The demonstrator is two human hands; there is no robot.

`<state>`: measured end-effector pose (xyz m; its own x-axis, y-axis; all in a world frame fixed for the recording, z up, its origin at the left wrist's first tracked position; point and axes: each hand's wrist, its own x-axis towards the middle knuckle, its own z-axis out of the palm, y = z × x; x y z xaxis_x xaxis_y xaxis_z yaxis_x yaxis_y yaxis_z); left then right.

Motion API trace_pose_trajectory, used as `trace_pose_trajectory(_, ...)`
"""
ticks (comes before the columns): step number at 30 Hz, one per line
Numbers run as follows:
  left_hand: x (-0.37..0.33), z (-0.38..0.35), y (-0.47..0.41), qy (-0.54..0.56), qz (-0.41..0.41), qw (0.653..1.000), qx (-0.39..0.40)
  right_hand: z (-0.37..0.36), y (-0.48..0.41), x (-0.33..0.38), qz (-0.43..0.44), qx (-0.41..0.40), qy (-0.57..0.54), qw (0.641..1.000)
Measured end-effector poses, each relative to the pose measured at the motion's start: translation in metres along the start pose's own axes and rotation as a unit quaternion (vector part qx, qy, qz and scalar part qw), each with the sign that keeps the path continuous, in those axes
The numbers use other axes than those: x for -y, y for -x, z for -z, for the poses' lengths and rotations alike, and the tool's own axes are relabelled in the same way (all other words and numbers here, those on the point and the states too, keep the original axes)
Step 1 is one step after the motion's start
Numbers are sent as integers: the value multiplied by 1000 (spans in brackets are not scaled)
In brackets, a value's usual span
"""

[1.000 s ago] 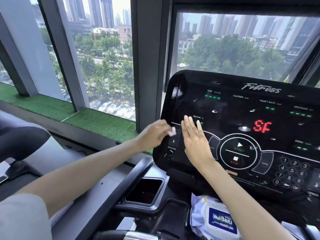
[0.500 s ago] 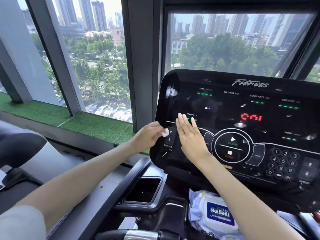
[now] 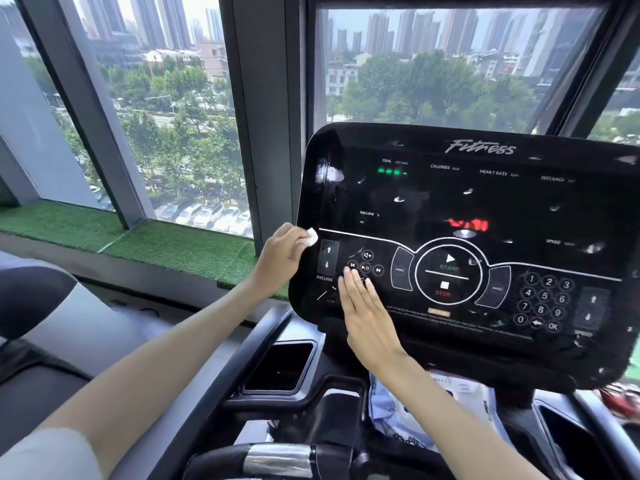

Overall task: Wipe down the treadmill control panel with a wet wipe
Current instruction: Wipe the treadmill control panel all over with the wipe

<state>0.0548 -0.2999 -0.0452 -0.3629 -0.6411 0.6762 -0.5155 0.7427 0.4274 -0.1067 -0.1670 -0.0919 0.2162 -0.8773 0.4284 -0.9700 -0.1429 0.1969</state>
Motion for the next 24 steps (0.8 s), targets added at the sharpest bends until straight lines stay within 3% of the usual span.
trace_pose_trajectory(5, 11, -10, 60, 2, -89, 982, 167, -8, 4, 1, 1, 11, 34, 999)
trace_pose_trajectory(11, 14, 1, 15, -9, 2, 1000, 6, -11, 4, 6, -8, 5, 29, 1000)
trace_pose_trajectory(13, 16, -8, 35, 3, -22, 999, 32, -11, 4, 5, -12, 5, 22, 1000)
trace_pose_trajectory(16, 17, -20, 86, 8, -70, 988, 141, -9, 2, 5, -22, 4, 5, 1000)
trace_pose_trajectory(18, 18, -20, 89, 19, -56, 986, 157, -5, 2, 5, -26, 7, 3, 1000)
trace_pose_trajectory(22, 9, -22, 66, 27, 64, 997, -16, -2, 2, 6, -32, 26, -14, 999)
trace_pose_trajectory(24, -3, -35, 76, 27, 118, 991, -57, -2, 2, 6, -33, 31, -12, 999)
